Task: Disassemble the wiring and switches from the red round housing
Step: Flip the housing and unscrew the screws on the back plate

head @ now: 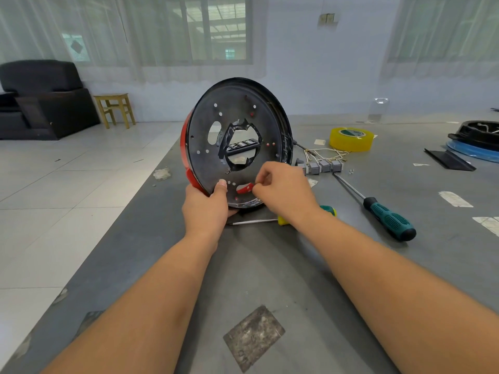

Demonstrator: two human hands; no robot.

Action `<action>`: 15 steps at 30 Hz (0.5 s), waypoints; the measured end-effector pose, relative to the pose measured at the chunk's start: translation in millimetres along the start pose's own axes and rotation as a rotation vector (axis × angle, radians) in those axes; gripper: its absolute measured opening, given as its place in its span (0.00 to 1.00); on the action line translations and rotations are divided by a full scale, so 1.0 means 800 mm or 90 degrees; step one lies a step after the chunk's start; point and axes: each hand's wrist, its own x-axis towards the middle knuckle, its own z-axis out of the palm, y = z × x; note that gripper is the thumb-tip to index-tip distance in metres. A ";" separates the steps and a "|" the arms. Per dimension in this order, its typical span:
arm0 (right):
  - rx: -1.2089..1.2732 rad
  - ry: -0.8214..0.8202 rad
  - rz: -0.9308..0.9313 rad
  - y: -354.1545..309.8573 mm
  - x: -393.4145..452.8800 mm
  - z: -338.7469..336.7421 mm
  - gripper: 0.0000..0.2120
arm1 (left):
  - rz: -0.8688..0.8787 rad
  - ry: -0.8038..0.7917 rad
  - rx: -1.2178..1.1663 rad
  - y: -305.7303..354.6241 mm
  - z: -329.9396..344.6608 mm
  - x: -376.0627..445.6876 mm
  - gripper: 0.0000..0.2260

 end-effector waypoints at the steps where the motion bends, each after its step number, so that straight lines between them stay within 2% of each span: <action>1: 0.021 0.010 0.026 0.004 0.003 -0.009 0.02 | -0.005 0.000 -0.008 0.000 0.000 0.000 0.15; 4: 0.091 0.045 0.109 0.022 0.011 -0.042 0.03 | -0.013 -0.007 -0.024 0.000 0.000 0.000 0.14; 9: 0.310 0.150 0.216 0.075 0.028 -0.119 0.08 | -0.016 -0.011 -0.033 0.000 0.000 0.001 0.14; 15: 0.365 0.236 0.308 0.169 0.026 -0.187 0.07 | -0.024 -0.017 -0.055 0.001 0.003 0.005 0.15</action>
